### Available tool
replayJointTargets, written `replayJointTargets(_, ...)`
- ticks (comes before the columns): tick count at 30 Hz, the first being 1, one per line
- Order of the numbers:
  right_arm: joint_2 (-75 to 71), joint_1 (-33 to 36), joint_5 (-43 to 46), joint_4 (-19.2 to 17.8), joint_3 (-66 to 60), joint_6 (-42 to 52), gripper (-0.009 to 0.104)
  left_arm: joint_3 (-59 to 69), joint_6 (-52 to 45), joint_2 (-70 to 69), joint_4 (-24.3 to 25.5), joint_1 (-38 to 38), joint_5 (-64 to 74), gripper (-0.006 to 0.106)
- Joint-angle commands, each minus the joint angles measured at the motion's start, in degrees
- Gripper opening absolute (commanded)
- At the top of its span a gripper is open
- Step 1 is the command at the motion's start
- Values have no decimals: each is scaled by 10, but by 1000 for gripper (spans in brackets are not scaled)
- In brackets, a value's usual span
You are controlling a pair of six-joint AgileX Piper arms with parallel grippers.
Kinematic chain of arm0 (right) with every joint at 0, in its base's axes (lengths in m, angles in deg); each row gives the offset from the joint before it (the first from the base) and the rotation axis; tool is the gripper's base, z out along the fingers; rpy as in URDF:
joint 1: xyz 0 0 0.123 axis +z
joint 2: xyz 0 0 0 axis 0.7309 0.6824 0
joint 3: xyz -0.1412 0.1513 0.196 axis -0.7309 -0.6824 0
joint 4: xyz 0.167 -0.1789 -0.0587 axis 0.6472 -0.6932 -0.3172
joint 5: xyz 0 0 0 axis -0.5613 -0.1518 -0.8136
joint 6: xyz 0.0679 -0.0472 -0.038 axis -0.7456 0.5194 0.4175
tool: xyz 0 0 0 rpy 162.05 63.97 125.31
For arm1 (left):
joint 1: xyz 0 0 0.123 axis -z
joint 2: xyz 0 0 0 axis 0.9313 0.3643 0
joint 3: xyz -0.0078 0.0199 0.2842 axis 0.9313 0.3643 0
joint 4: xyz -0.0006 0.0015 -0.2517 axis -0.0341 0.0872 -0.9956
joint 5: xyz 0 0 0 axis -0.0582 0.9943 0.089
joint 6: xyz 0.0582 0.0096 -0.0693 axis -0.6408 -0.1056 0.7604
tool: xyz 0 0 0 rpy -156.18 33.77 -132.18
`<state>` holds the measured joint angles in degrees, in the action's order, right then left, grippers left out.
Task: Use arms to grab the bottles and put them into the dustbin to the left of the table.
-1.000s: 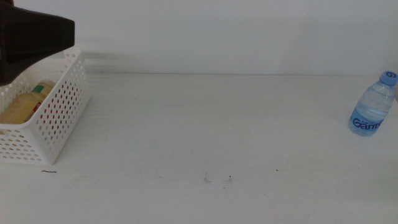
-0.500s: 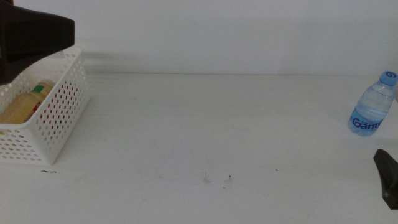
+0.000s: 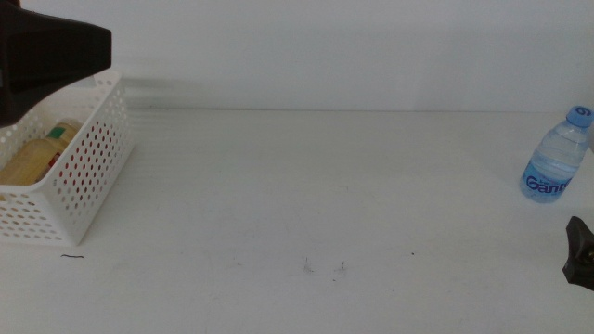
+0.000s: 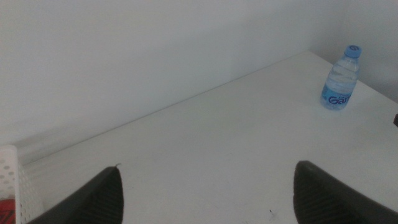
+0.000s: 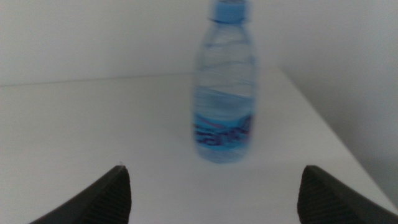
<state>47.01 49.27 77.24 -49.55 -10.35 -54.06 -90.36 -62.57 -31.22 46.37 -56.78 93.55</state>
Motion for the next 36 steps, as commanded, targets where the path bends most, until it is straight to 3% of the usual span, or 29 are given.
replayJointTargets(1, 43, -3, 44, 28, 13, 17, 69, 3, 5, -2, 0, 2, -6, 94)
replayJointTargets(4, 97, -3, 41, 28, 48, 41, 69, 3, 5, -2, 0, 2, -6, 94)
replayJointTargets(10, 177, -3, 41, 84, 137, 68, 69, 3, 5, -2, 0, 2, -6, 94)
replayJointTargets(26, 276, -7, -78, 90, 322, 91, 69, 3, 5, -2, 0, 2, -6, 94)
replayJointTargets(36, 287, -32, -78, 101, 339, 101, 79, 3, 5, -2, 0, 2, -6, 94)
